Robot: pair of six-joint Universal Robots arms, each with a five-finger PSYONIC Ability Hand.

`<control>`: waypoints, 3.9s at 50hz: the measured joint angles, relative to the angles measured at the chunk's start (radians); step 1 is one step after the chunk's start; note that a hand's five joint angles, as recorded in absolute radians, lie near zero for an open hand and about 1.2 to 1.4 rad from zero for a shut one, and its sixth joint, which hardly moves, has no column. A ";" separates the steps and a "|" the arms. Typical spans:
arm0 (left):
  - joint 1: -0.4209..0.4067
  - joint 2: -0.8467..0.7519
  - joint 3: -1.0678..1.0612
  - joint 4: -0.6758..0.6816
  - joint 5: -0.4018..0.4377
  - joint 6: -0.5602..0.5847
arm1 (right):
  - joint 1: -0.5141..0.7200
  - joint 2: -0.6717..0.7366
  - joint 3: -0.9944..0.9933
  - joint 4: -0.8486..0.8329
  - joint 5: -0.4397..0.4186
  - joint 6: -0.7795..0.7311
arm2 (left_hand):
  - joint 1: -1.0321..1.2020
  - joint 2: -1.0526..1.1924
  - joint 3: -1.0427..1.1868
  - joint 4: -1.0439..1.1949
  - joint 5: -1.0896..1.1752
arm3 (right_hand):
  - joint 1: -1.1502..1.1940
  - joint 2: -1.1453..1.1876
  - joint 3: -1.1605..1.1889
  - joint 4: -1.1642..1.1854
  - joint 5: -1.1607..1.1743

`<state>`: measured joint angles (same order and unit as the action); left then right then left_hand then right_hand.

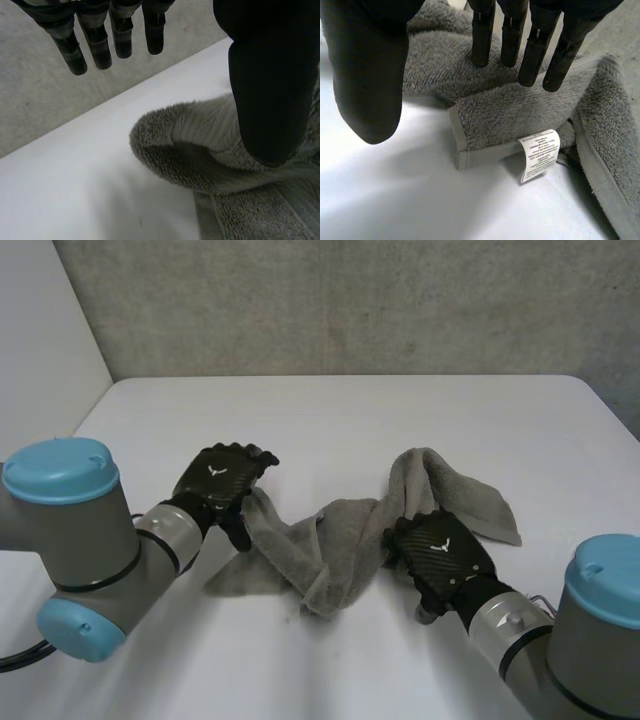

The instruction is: Fold the towel.

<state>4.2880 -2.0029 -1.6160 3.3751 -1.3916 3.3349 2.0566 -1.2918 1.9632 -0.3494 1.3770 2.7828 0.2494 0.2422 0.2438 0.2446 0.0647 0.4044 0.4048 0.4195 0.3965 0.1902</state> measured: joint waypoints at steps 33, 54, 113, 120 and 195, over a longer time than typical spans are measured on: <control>0.060 -0.194 0.107 0.011 0.142 0.138 | 0.014 0.268 -0.173 -0.193 0.157 -0.144 | 0.380 0.384 0.383 0.383 0.386 | 0.089 0.003 0.072 0.095 0.139; 0.061 -0.192 0.119 0.019 0.136 0.128 | -0.012 0.328 -0.252 -0.276 0.181 -0.346 | 0.747 0.760 0.756 0.759 0.760 | 0.046 0.003 0.043 0.057 0.066; 0.269 0.498 0.077 -0.311 -0.025 0.123 | -0.199 -0.132 -1.013 1.029 0.069 -0.316 | 0.932 0.976 0.971 0.972 0.959 | 0.911 0.918 0.907 0.940 0.973; 0.298 0.328 0.090 -0.318 -0.007 0.092 | -0.191 0.006 -1.041 0.979 0.056 -0.302 | 0.932 0.976 0.971 0.972 0.959 | 0.911 0.918 0.907 0.940 0.973; 0.151 0.105 0.073 -0.183 0.161 0.271 | -0.174 0.103 -0.274 0.297 0.023 -0.221 | 0.106 0.113 0.112 0.111 0.118 | 0.913 0.918 0.907 0.940 0.978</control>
<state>4.4389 -1.8980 -1.5435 3.1926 -1.2307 3.6061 1.8821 -1.1892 1.6891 -0.0520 1.4004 2.5618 0.3551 0.3556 0.3558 0.3554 0.1824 1.3173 1.3233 1.3265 1.3369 1.1686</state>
